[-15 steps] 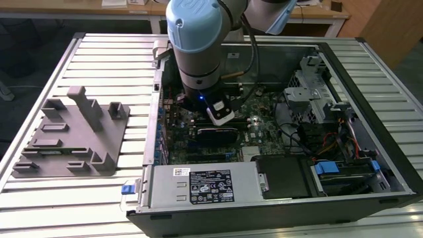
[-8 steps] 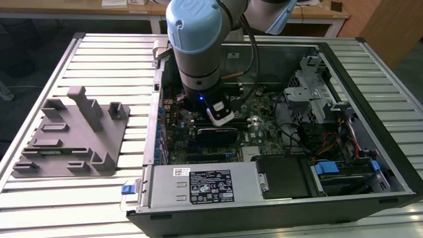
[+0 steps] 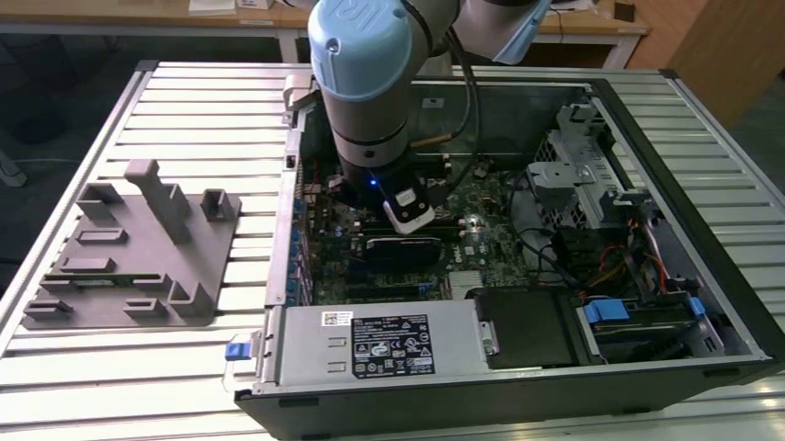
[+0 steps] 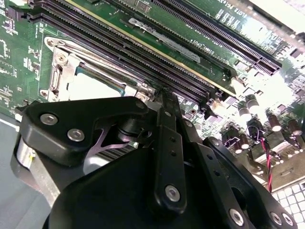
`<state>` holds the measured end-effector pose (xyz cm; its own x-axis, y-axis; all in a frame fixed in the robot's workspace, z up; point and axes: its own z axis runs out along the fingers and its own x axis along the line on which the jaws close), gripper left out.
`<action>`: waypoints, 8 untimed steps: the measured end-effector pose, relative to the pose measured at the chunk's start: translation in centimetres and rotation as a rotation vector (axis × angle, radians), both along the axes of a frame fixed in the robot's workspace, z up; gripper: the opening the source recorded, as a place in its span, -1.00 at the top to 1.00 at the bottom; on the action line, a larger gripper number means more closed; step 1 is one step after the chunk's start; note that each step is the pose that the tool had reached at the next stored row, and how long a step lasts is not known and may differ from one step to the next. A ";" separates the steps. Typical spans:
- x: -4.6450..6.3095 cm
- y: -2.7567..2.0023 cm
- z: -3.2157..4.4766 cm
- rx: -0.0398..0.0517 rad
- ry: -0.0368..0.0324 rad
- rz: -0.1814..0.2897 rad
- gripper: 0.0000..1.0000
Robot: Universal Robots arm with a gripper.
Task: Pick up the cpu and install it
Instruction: 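Install the second cpu locking lever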
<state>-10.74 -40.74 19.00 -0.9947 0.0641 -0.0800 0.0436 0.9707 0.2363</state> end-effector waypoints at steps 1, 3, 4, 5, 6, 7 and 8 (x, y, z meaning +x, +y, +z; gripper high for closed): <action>0.0 0.00 0.00 0.0000 0.0000 0.000 0.79; 0.0 0.00 0.01 0.0001 0.0000 0.000 0.79; 0.0 0.00 0.05 0.0001 0.0000 0.000 0.79; 0.0 0.00 0.13 0.0002 -0.0001 0.000 0.79; 0.0 0.01 0.23 0.0005 -0.0002 0.000 0.79; 0.0 0.01 0.36 0.0005 -0.0003 0.000 0.79; 0.0 0.01 0.53 0.0001 0.0000 0.000 0.79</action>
<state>-10.73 -40.74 19.53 -0.9947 0.0642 -0.0800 0.0436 0.9707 0.2364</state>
